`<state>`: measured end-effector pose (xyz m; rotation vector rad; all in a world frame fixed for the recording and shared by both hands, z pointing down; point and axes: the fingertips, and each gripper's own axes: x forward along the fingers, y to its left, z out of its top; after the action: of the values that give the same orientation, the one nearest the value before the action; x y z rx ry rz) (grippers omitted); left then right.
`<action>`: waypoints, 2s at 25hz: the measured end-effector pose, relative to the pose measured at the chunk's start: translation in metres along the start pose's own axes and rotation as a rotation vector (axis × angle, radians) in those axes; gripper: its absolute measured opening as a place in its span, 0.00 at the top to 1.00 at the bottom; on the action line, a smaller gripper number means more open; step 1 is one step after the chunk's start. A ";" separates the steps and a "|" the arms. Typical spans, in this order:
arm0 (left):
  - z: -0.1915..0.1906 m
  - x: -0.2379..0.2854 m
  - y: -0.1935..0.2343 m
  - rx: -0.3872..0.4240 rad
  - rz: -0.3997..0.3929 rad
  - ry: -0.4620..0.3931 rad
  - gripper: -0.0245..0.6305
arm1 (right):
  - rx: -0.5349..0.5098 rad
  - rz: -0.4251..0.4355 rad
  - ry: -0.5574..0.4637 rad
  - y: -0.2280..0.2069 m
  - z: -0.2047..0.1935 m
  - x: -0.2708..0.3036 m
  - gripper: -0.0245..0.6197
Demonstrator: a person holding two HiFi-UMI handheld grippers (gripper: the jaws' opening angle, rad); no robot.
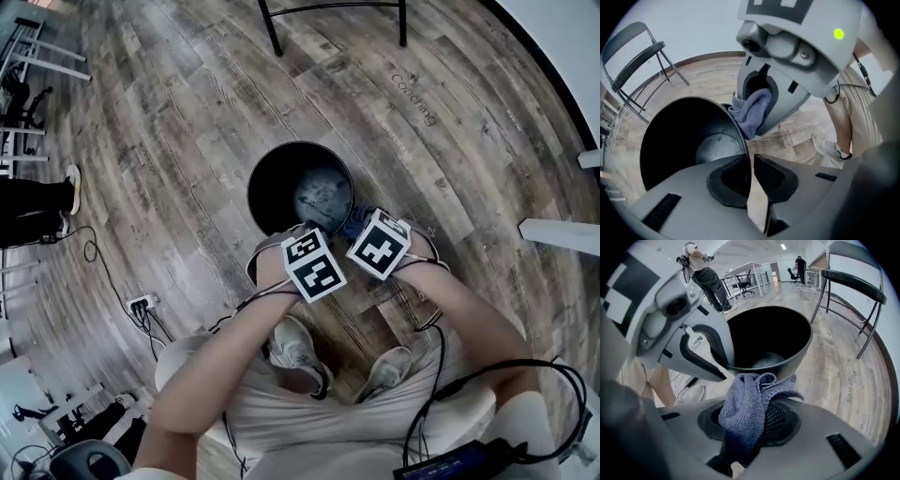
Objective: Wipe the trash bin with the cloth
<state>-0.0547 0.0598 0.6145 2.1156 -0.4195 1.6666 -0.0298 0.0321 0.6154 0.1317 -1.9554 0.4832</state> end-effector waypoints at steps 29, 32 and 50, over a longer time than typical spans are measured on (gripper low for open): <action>-0.001 0.002 0.006 -0.027 -0.024 -0.012 0.93 | 0.054 -0.092 0.055 -0.063 -0.065 0.166 0.78; -0.002 0.002 0.007 -0.048 -0.038 -0.002 0.93 | 0.132 -0.052 0.051 -0.060 -0.062 0.148 0.78; 0.019 -0.003 0.042 -0.493 -0.039 -0.072 0.92 | -0.131 -0.055 -0.091 -0.025 -0.007 -0.018 0.78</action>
<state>-0.0594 0.0135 0.6133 1.8027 -0.7225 1.3001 -0.0087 0.0099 0.6082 0.1256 -2.0608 0.3165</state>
